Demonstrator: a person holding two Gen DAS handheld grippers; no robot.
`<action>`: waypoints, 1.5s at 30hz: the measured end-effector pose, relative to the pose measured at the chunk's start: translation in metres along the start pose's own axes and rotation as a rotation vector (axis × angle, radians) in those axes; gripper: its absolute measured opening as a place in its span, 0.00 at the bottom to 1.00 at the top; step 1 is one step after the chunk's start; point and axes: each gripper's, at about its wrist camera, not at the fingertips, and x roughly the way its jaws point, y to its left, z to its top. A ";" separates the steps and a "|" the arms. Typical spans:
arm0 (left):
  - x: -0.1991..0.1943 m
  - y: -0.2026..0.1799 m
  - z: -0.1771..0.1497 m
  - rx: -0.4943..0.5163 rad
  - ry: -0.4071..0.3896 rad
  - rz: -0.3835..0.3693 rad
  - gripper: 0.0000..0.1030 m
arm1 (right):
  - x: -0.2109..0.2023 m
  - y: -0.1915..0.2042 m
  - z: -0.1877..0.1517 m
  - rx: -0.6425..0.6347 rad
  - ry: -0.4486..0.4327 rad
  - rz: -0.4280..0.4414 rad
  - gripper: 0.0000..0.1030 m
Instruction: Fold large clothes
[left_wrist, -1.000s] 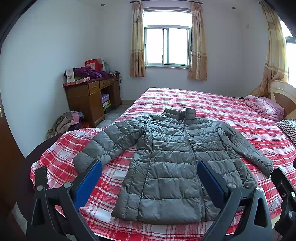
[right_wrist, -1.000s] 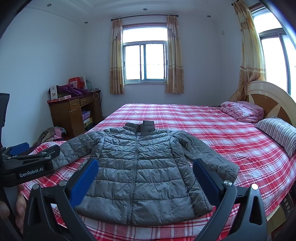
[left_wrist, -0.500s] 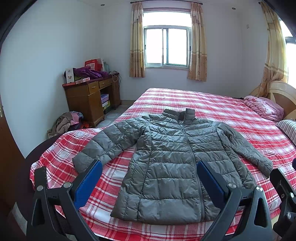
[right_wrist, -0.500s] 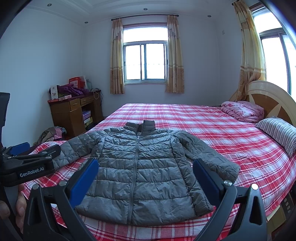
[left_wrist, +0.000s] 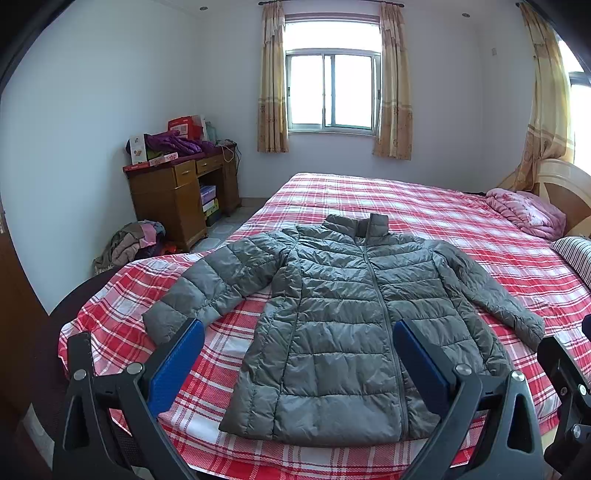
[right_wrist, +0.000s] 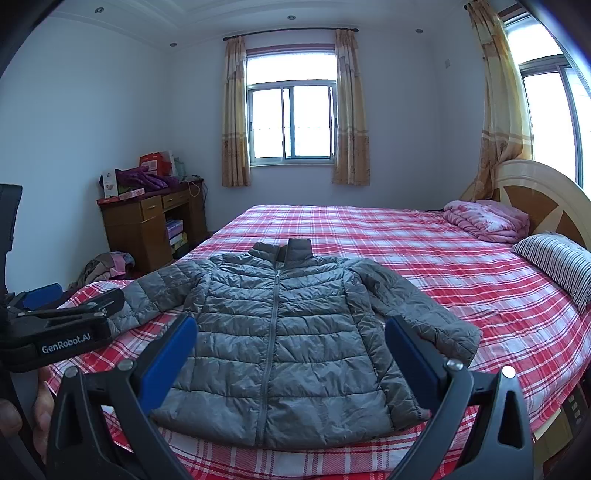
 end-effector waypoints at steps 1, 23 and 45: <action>0.001 0.000 0.000 0.000 0.001 0.000 0.99 | 0.000 0.000 0.000 0.000 0.001 0.002 1.00; 0.121 0.001 -0.017 0.039 0.163 0.030 0.99 | 0.102 -0.097 -0.047 0.224 0.217 -0.078 1.00; 0.329 0.004 -0.043 0.112 0.324 0.218 0.99 | 0.210 -0.331 -0.103 0.530 0.391 -0.392 0.27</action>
